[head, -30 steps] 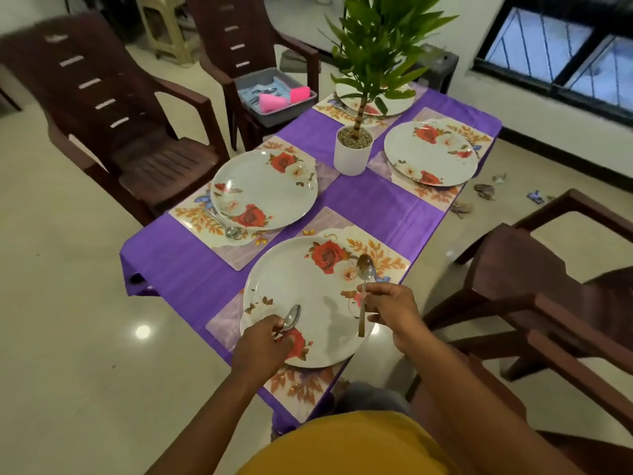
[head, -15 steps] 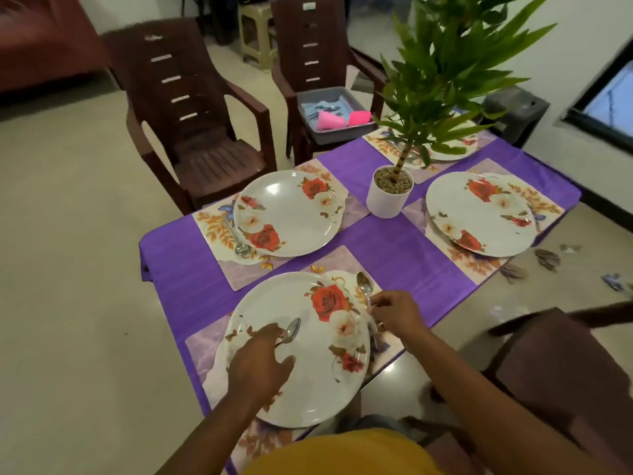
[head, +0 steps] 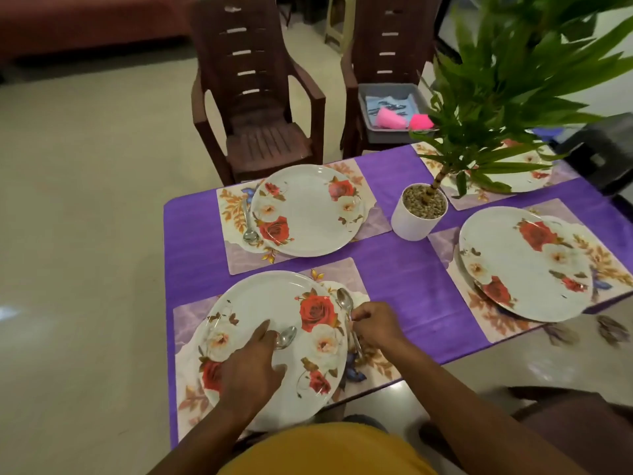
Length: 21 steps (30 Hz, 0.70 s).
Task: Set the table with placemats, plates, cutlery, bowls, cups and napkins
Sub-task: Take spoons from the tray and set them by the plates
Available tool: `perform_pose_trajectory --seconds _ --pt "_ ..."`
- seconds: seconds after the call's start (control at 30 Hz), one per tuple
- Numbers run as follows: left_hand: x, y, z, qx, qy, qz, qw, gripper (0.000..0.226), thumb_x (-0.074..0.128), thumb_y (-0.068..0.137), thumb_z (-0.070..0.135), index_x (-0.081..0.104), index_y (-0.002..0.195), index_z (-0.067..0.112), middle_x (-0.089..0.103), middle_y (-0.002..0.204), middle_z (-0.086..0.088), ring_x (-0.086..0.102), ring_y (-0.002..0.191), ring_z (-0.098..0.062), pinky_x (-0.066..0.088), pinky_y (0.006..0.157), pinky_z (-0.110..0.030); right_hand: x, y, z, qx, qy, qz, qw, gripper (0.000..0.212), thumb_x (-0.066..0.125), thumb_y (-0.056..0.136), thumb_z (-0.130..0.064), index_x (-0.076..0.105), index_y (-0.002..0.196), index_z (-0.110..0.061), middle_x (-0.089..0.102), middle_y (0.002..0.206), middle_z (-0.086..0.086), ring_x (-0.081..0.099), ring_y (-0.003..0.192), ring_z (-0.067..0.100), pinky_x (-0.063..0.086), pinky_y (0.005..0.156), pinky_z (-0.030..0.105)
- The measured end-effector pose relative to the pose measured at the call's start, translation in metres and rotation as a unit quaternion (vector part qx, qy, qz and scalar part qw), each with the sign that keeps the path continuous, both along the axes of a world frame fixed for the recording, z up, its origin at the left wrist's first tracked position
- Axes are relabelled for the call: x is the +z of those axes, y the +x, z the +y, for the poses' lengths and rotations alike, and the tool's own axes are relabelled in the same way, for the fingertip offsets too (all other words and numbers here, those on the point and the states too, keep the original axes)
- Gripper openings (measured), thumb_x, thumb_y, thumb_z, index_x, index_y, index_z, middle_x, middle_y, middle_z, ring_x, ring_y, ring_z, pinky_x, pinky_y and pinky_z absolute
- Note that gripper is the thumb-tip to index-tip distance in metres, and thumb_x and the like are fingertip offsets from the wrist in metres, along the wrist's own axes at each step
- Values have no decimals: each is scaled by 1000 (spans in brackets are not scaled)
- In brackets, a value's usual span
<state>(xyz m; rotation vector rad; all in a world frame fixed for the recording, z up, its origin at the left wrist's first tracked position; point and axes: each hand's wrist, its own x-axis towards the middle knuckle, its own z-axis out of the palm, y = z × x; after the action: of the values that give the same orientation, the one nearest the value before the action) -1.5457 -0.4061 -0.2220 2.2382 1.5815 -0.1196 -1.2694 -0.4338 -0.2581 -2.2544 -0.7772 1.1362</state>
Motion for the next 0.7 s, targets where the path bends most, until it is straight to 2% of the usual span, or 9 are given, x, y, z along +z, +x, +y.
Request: perform_pose_trajectory --seconds 0.13,0.27,0.43,0.7 --pt "3 4 -3 13 4 7 1000 70 77 81 52 55 144 32 38 164 15 73 106 -13 61 76 -28 2 0 3 38 -1 -19 999 27 79 76 -6 69 64 -29 69 70 -15 71 79 14 59 74 31" --pt "8 8 -4 10 6 15 1000 72 74 85 53 49 150 32 32 167 16 71 108 -10 59 77 -24 2 -2 1 56 9 -35 998 20 81 77 -13 70 71 -29 72 78 -13 70 80 9 58 74 30" --pt "7 7 -5 17 15 2 1000 73 77 83 53 51 148 33 36 164 16 71 108 -10 59 78 -24 2 -5 -2 77 23 -54 995 18 81 81 -15 70 83 -29 70 85 -13 67 80 8 49 62 21" --pt "4 8 -6 32 18 -6 999 72 80 84 50 54 148 31 44 160 14 71 113 -13 60 83 -27 0 -5 -3 67 29 -59 996 19 80 83 -12 71 85 -28 70 86 -11 67 80 8 55 66 24"
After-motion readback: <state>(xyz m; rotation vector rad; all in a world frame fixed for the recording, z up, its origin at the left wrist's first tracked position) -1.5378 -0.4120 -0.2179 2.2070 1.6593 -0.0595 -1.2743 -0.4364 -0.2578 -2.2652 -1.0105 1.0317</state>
